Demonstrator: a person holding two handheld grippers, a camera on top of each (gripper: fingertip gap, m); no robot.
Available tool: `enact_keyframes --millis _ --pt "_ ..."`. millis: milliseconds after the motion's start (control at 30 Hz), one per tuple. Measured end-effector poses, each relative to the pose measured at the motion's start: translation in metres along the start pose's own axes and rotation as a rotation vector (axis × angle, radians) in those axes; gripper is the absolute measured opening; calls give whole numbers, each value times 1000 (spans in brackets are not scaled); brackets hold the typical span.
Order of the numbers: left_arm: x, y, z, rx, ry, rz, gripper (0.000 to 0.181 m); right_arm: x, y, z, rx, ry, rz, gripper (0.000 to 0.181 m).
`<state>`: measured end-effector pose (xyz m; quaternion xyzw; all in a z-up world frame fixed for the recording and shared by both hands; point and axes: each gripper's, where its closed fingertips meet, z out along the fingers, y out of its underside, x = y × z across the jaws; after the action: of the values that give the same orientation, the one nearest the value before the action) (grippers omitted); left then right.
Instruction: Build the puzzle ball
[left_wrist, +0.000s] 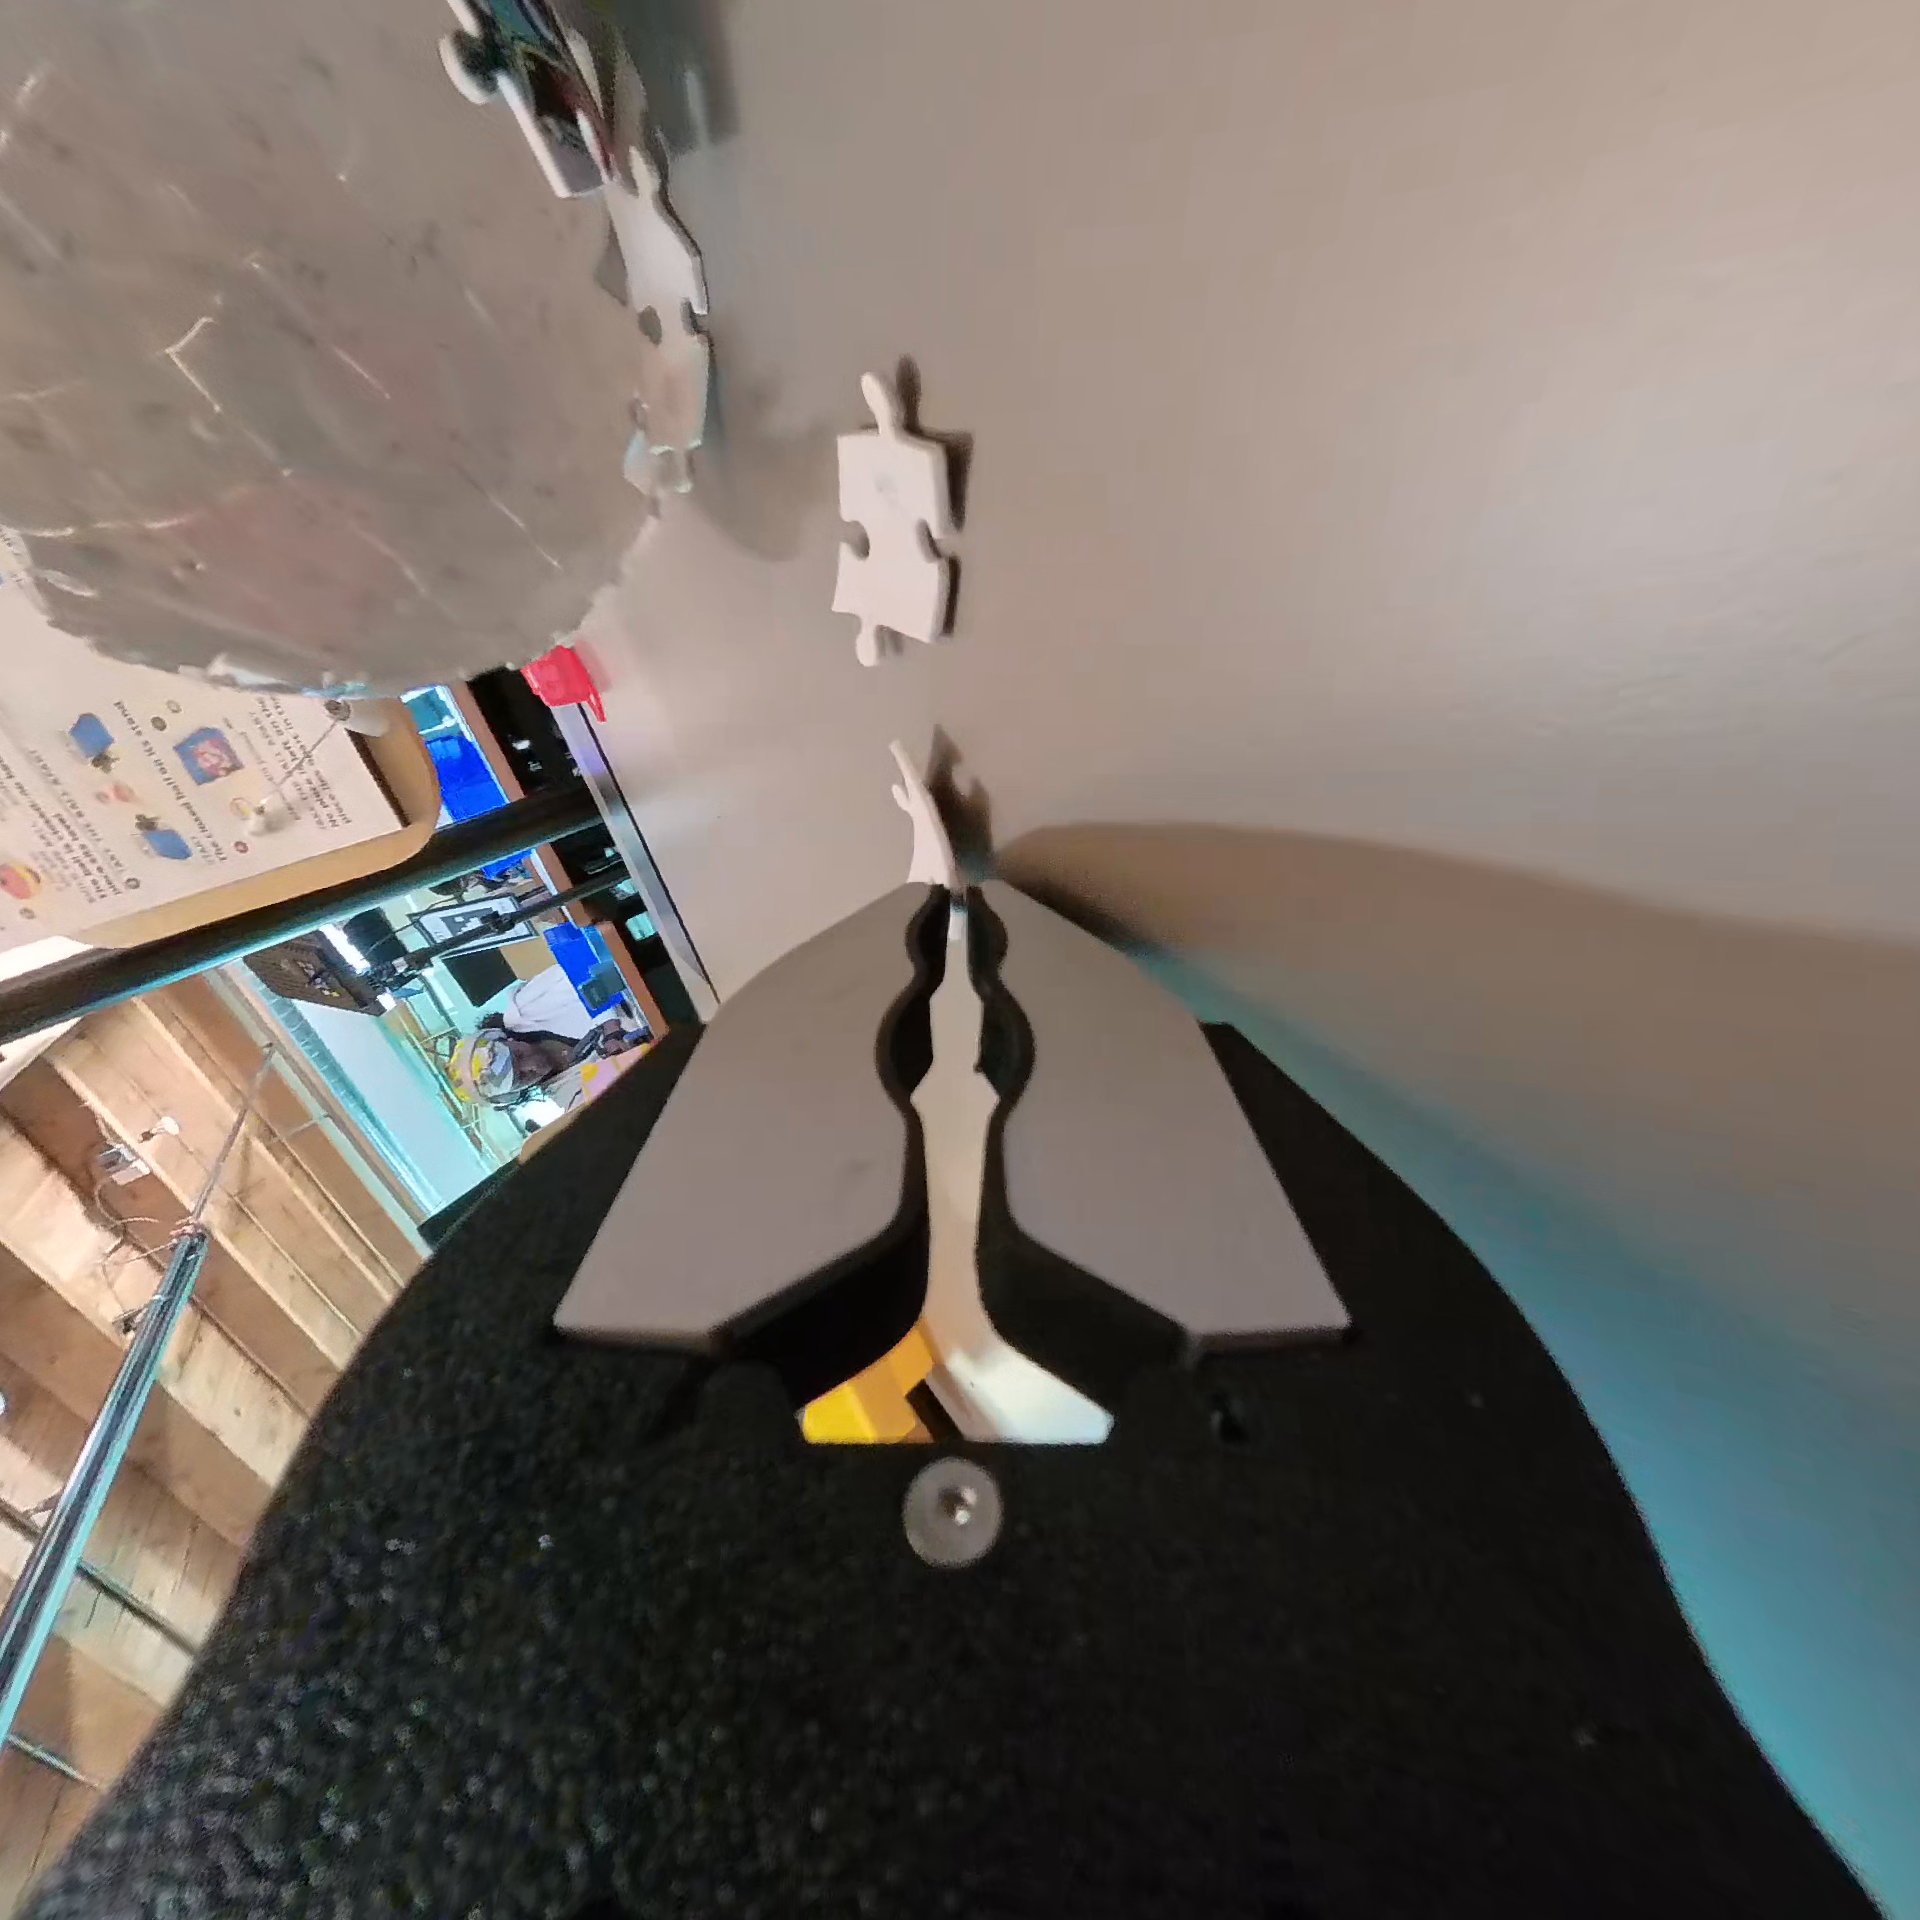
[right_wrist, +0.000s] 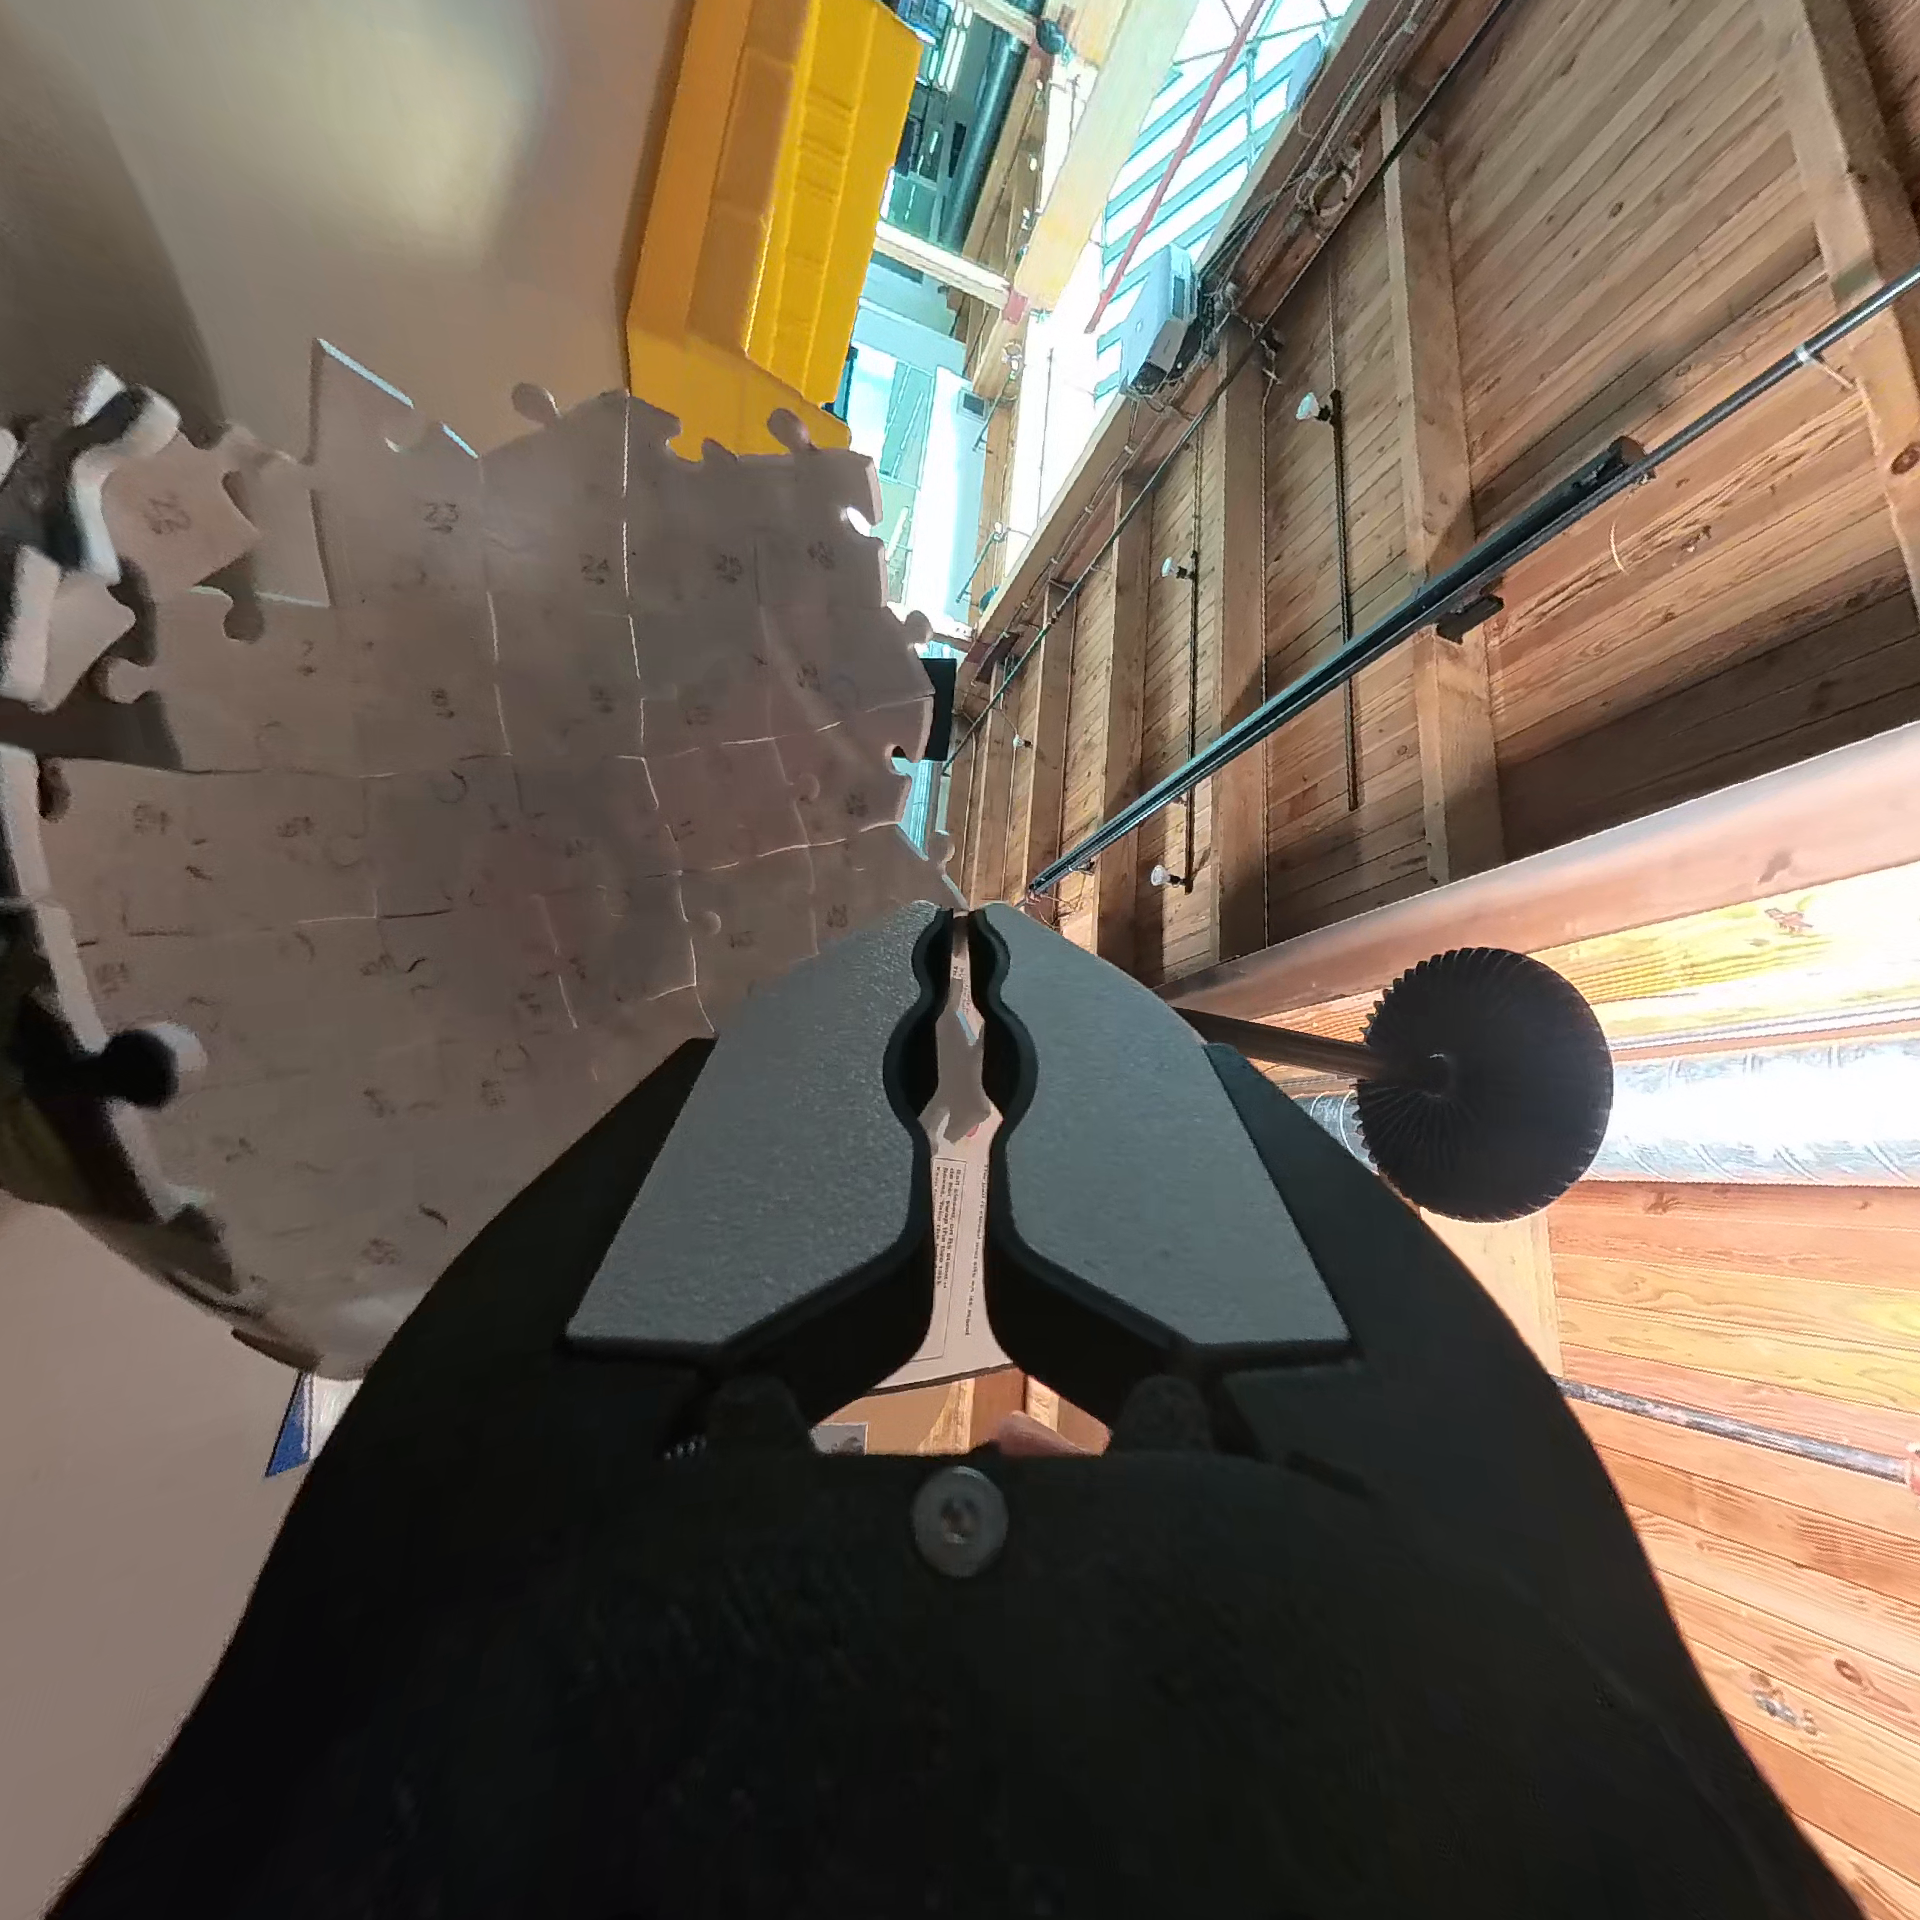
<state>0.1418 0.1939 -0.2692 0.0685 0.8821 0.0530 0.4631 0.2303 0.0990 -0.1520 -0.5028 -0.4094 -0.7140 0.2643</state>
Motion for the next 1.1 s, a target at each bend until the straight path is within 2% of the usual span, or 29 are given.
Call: enact_keyframes --millis 100,233,267,400,533,700,967,1100 --pt "-1 1 -1 14 26 -30 8 0 -1 0 2 2 -2 3" --pt "-6 2 -11 71 78 -92 29 0 0 0 1 1 2 3" --pt "-12 0 -14 91 72 -119 28 0 0 0 0 -1 2 3" --pt "-36 -30 -23 173 38 -159 27 0 0 1 -4 -2 6 3" --pt "-44 -59 -3 143 -6 -18 33 0 -1 0 -3 0 13 3" --pt "-46 -79 22 152 16 -42 32 0 1 -1 -3 0 34 3" --pt "-51 -79 35 118 123 -214 35 -5 10 -1 -27 -17 52 3" --pt "-49 -84 36 209 224 -408 35 -8 18 -1 -41 -23 37 3"
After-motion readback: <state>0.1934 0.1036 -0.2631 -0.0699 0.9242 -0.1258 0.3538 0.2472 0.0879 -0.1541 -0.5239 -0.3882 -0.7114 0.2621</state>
